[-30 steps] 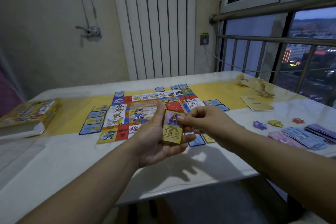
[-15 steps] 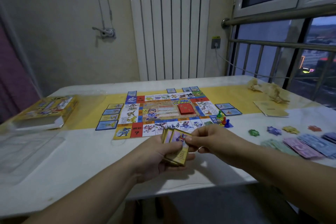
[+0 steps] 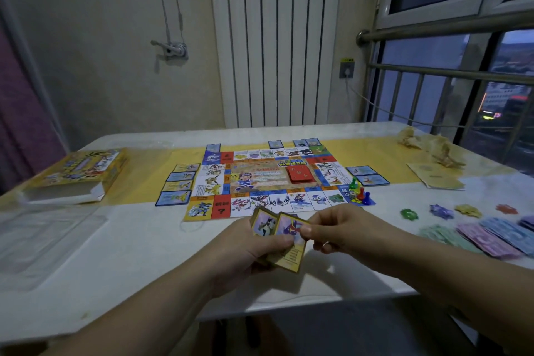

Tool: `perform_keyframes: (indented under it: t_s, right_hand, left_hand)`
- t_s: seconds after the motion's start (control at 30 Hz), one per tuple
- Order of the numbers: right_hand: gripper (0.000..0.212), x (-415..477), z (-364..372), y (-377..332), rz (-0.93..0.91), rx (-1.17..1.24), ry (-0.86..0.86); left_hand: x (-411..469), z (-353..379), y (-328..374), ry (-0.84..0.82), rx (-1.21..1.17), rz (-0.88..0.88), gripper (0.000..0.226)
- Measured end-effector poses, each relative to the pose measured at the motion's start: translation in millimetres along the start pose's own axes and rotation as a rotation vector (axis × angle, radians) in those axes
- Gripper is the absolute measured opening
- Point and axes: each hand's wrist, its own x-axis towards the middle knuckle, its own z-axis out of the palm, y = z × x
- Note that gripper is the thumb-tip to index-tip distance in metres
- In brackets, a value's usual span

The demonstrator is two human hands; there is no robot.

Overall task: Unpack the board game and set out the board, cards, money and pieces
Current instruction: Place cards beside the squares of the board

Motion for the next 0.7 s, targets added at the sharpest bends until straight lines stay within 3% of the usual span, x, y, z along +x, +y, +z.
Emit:
perform_keyframes:
  t_s: [0.4,0.6,0.7]
  right_hand:
    - [0.016,15.0,26.8,-2.5,0.008,0.109,-0.055]
    - [0.01,12.6,25.7,-2.6,-0.095,-0.199,-0.05]
    - [0.007,11.7,15.7,-3.4,-0.123,-0.223,-0.007]
  left_hand:
    - [-4.2,-24.6,0.2,0.098,0.02,0.045,0.023]
    - [-1.7,-37.6,-2.0,0.222,0.014,0.091,0.021]
    - [5.6,-38.3,-0.1,0.238,0.01,0.114,0.021]
